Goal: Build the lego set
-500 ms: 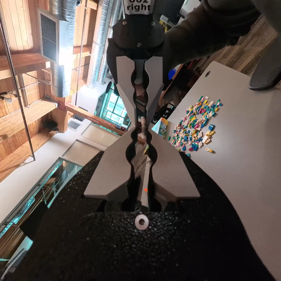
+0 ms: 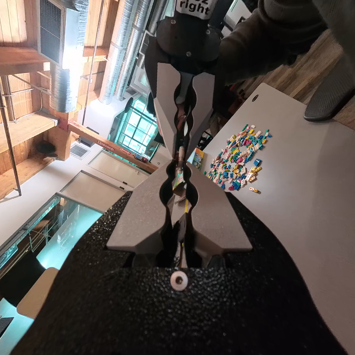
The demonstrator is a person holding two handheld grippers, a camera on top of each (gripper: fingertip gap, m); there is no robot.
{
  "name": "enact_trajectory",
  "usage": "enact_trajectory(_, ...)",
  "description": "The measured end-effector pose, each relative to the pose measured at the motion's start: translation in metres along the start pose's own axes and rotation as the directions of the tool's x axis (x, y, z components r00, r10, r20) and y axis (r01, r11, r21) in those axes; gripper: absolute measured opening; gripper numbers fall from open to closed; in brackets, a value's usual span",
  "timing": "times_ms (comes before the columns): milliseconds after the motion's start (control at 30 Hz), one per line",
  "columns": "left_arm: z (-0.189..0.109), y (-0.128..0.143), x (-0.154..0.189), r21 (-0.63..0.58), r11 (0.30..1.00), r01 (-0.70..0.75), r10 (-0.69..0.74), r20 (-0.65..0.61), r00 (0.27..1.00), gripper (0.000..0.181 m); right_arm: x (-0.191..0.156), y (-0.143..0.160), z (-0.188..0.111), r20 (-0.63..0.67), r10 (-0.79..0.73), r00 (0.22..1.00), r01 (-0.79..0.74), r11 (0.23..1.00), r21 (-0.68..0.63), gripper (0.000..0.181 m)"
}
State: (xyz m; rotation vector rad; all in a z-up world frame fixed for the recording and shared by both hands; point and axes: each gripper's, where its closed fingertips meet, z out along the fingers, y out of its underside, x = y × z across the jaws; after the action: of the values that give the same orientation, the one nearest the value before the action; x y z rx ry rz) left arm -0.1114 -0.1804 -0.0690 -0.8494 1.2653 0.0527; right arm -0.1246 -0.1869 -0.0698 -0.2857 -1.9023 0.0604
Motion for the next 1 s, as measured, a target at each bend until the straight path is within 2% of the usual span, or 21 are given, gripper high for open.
enact_trajectory(33, -0.001, 0.0, -0.001, 0.009, 1.0, 0.002, -0.002, 0.004, 1.0, 0.003, 0.002, 0.0, 0.0, -0.01, 0.018, 1.0, -0.018, 1.0, 0.014, 0.006)
enact_trajectory(167, -0.003, -0.005, -0.012, 0.097, 0.994, 0.05, -0.056, 0.063, 0.996, 0.005, 0.016, -0.001, -0.001, -0.09, 0.103, 0.991, -0.095, 0.992, 0.086, 0.01)
enact_trajectory(233, -0.006, -0.005, -0.015, 0.137, 0.986, 0.095, -0.103, 0.053, 0.993, 0.005, 0.019, 0.0, -0.004, -0.107, 0.117, 0.987, -0.107, 0.99, 0.095, 0.018)
enact_trajectory(467, -0.008, -0.006, -0.015, 0.195, 0.956, 0.219, -0.219, -0.02, 0.975, 0.005, 0.018, -0.003, -0.005, -0.062, 0.216, 0.974, -0.202, 0.962, 0.184, 0.016)
enact_trajectory(500, -0.007, -0.006, -0.015, 0.198, 0.948, 0.248, -0.246, -0.036, 0.969, 0.005, 0.018, -0.003, -0.003, -0.047, 0.24, 0.97, -0.226, 0.953, 0.2, 0.007)
enact_trajectory(567, -0.007, -0.004, -0.017, 0.204, 0.932, 0.299, -0.295, -0.049, 0.954, 0.005, 0.02, -0.001, -0.001, -0.007, 0.325, 0.946, -0.313, 0.917, 0.245, 0.006)
enact_trajectory(633, -0.008, 0.001, -0.02, 0.201, 0.914, 0.354, -0.349, -0.058, 0.935, 0.005, 0.022, 0.004, 0.003, 0.085, 0.49, 0.868, -0.491, 0.82, 0.295, 0.005)
enact_trajectory(700, -0.007, 0.01, -0.027, 0.178, 0.91, 0.374, -0.378, -0.008, 0.926, 0.006, 0.025, 0.013, 0.009, 0.186, 0.659, 0.729, -0.68, 0.667, 0.304, 0.004)
enact_trajectory(767, -0.008, 0.019, -0.036, 0.139, 0.93, 0.341, -0.356, 0.1, 0.929, 0.018, 0.027, 0.019, 0.014, 0.313, 0.79, 0.527, -0.846, 0.453, 0.281, 0.003)
enact_trajectory(833, -0.008, 0.025, -0.035, 0.068, 0.954, 0.294, -0.301, 0.151, 0.942, 0.041, 0.028, 0.024, 0.016, 0.432, 0.849, 0.303, -0.947, 0.219, 0.234, 0.004)
enact_trajectory(867, -0.008, 0.027, -0.033, 0.039, 0.955, 0.294, -0.296, 0.168, 0.94, 0.048, 0.029, 0.026, 0.016, 0.479, 0.851, 0.215, -0.969, 0.124, 0.214, 0.004)
enact_trajectory(933, -0.007, 0.031, -0.029, 0.007, 0.939, 0.343, -0.338, 0.193, 0.921, 0.048, 0.026, 0.03, 0.016, 0.532, 0.838, 0.124, -0.982, 0.027, 0.187, 0.004)
enact_trajectory(1000, -0.01, 0.035, -0.024, 0.016, 0.905, 0.425, -0.418, 0.218, 0.882, 0.044, 0.021, 0.034, 0.018, 0.531, 0.839, 0.119, -0.982, 0.02, 0.189, 0.003)
